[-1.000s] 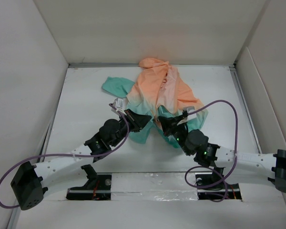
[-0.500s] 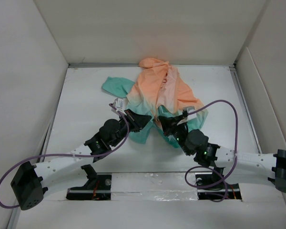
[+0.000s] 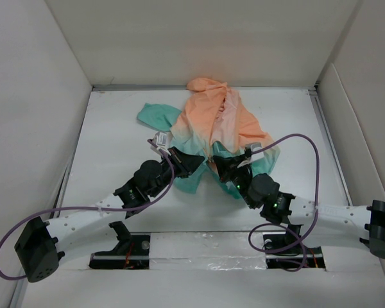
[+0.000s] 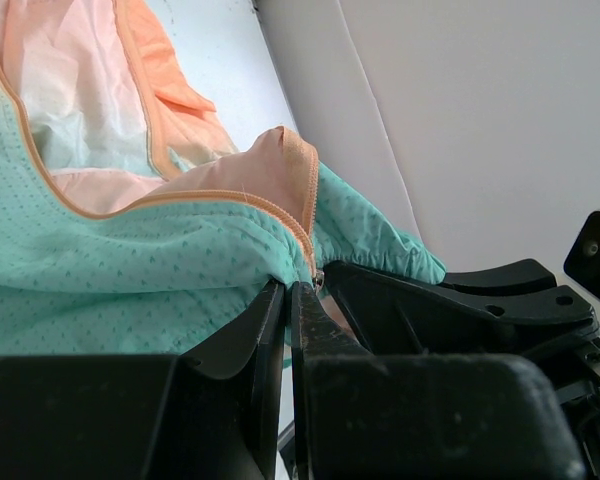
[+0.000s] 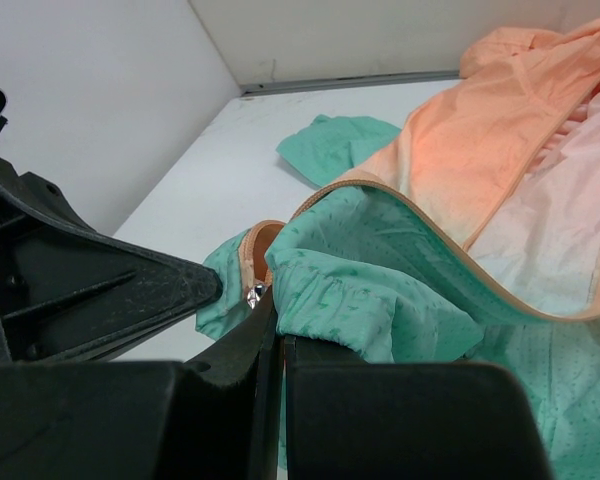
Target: Zip up the jacket
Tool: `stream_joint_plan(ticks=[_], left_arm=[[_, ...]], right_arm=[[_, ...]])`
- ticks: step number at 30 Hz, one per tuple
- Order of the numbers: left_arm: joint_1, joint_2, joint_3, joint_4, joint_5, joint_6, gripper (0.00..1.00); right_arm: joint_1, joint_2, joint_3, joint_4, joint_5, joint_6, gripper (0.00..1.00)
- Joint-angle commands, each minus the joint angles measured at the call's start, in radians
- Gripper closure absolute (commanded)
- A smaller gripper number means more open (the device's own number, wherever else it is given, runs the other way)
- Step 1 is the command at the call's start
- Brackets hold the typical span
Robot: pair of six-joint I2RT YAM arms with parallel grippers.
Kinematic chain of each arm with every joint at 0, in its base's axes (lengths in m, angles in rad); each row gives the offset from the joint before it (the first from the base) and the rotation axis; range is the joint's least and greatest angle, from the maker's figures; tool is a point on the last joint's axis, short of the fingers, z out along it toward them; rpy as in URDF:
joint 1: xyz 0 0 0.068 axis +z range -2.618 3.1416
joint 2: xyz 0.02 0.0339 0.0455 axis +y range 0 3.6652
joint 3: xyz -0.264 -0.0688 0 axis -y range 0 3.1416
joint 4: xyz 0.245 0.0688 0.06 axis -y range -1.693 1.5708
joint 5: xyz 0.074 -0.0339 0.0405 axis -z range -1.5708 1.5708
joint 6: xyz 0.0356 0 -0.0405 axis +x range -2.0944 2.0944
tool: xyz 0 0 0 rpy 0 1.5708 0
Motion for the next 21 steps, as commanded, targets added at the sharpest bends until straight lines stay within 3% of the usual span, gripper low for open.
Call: stream_joint_plan(ticks=[1, 21], left_arm=[[-0.003, -0.004, 0.014, 0.064, 0.014, 0.007, 1.0], [-0.003, 0.01, 0.017, 0.051, 0.011, 0.007, 1.0]], right_arm=[[0.007, -0.002, 0.048, 0.049, 0.037, -0.016, 1.0], [0.025, 0.007, 0.073, 0.031, 0.064, -0.036, 1.0]])
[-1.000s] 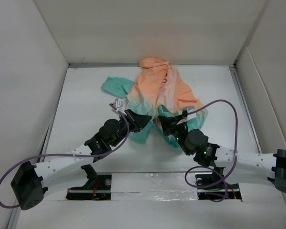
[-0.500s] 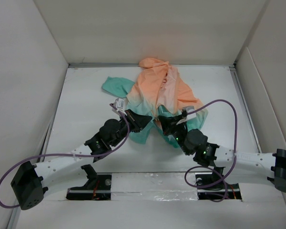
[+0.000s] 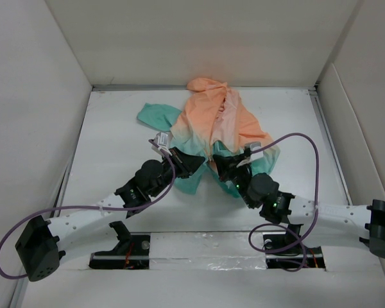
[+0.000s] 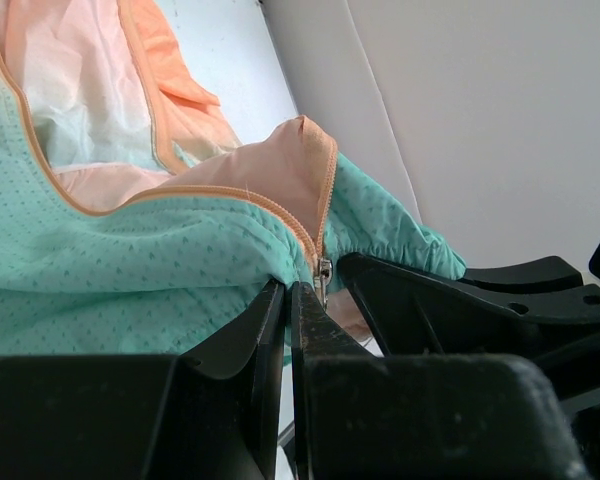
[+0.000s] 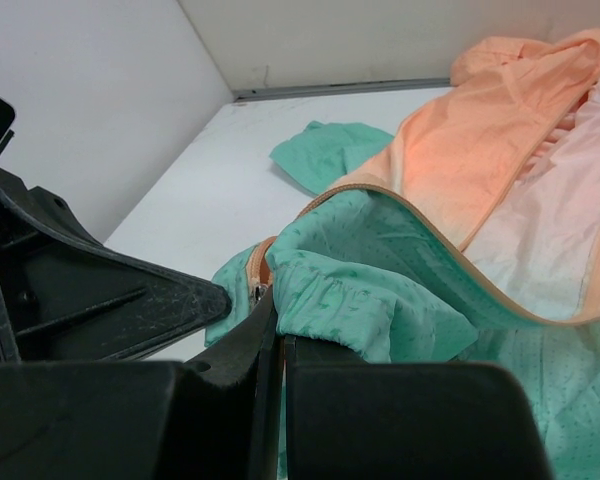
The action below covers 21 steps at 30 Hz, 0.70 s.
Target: Zip up the jacket
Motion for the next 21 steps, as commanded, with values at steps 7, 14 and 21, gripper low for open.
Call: stream_joint_plan(ticks=[7, 14, 21], left_arm=[[-0.003, -0.002, 0.029, 0.027, 0.0, 0.03, 1.0], [-0.003, 0.017, 0.057, -0.028, 0.02, 0.062, 1.0], [-0.003, 0.023, 0.069, -0.078, 0.035, 0.09, 1.0]], right_arm=[[0.022, 0.037, 0.102, -0.033, 0.062, -0.024, 1.0], [0.022, 0.038, 0.168, -0.11, 0.073, -0.041, 1.0], [0.022, 0.07, 0.247, -0.239, 0.054, -0.043, 1.0]])
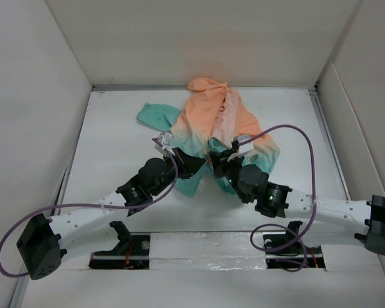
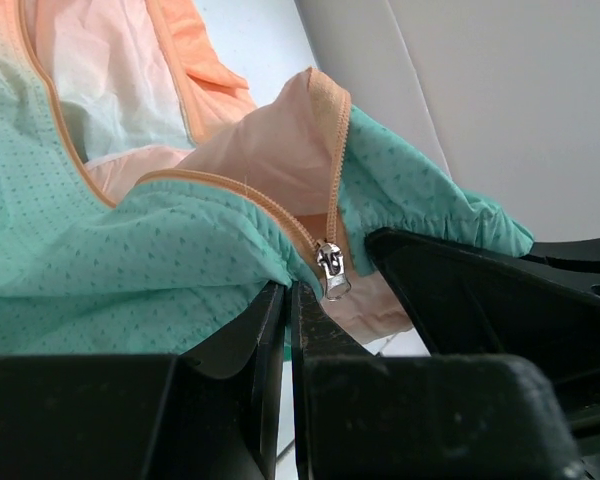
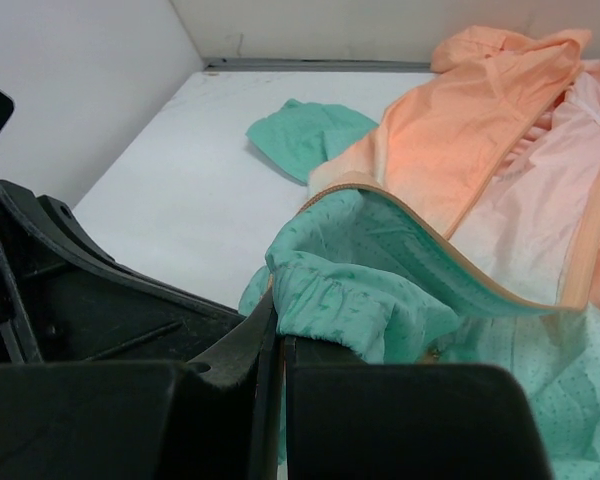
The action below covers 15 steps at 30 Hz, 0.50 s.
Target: Zip up the jacket
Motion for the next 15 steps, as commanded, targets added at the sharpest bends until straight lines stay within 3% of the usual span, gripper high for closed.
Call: stream_joint_plan(ticks=[1, 8, 15], left_arm=[[-0.003, 0.0, 0.051, -0.026, 0.034, 0.045, 1.0], [-0.003, -0.016, 0.046, -0.056, 0.104, 0.074, 1.0], [-0.003, -0.054, 0.015, -0.12, 0.125, 0.082, 1.0]], right_arm=[[0.006, 0.032, 0.101, -0.043, 0.017, -0.018, 1.0], [0.006, 0.104, 0.192, -0.171, -0.005, -0.018, 1.0], [-0.118, 0.15, 0.194, -0.162, -0.179, 0.014, 1.0]])
